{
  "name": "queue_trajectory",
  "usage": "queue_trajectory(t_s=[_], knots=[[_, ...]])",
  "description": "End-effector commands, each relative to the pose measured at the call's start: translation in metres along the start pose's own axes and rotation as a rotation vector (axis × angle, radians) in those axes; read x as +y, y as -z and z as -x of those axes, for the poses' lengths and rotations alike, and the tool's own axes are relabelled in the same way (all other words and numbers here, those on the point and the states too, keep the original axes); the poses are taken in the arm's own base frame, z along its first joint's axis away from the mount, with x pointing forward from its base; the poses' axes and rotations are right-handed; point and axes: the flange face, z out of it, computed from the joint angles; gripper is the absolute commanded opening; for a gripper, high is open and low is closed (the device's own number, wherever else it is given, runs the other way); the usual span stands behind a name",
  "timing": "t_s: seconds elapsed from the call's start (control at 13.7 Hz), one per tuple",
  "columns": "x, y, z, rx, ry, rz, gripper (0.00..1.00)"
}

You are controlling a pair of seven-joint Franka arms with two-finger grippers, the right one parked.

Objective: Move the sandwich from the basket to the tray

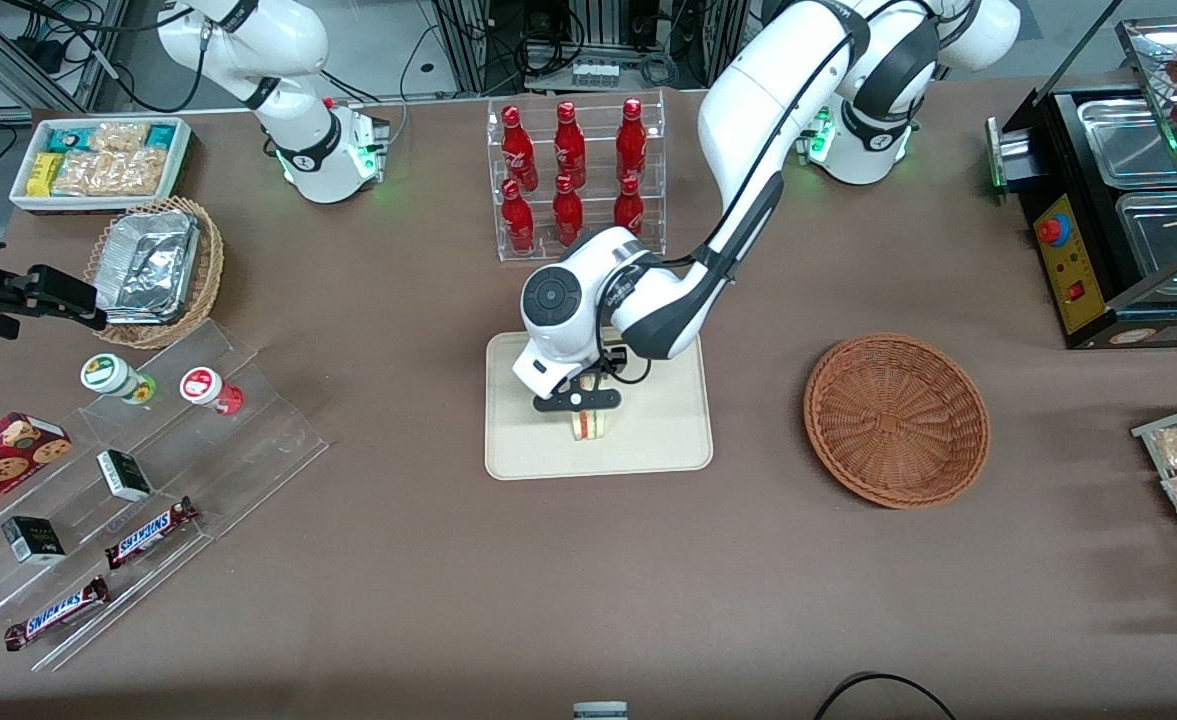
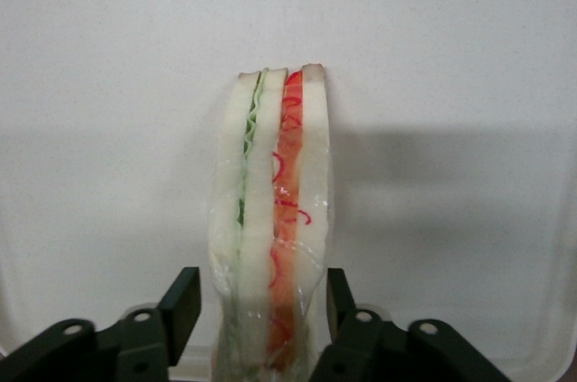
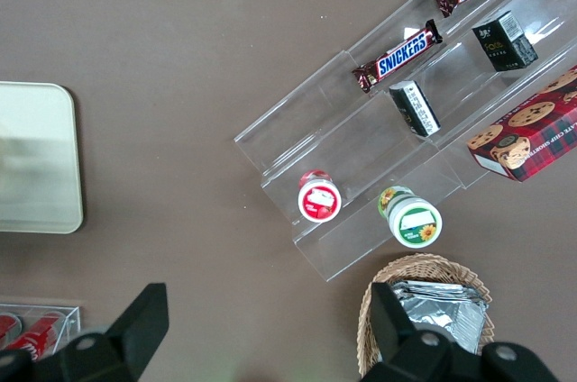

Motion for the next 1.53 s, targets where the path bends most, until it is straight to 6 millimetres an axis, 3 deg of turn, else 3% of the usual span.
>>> queue_trajectory(t_s=[0.0, 0.29, 0.66, 0.8, 1.17, 1.46], knots=[[0.006, 0.019, 0.001, 0.033, 0.008, -0.002, 1.00], [-0.004, 0.077, 0.010, 0.043, 0.012, 0.000, 1.00], [-0.035, 0.178, 0.021, 0.064, 0.030, 0.012, 1.00], [-0.073, 0.195, -0.009, 0.058, 0.122, 0.018, 1.00], [-0.150, 0.219, -0.053, 0.024, 0.180, 0.003, 1.00], [-0.185, 0.246, -0.051, 0.026, 0.208, 0.028, 1.00]])
